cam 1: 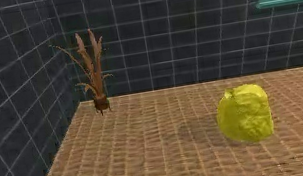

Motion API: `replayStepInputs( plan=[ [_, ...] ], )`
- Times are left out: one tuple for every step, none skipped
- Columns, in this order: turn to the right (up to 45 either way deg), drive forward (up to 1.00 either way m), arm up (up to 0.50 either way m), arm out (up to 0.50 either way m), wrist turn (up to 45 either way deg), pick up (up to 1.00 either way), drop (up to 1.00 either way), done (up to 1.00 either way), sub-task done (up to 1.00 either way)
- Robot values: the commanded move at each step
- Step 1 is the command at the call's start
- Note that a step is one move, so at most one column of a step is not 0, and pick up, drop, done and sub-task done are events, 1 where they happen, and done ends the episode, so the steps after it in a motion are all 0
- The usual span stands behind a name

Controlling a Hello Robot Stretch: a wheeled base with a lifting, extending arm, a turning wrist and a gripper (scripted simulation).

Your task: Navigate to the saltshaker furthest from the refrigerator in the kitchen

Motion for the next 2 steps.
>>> replayStepInputs(
  plan=[
    [45.0, 0.0, 0.0, 0.0, 0.0, 0.0, 0.0, 0.0, 0.0],
    [45.0, 0.0, 0.0, 0.0, 0.0, 0.0, 0.0, 0.0, 0.0]
  ],
)
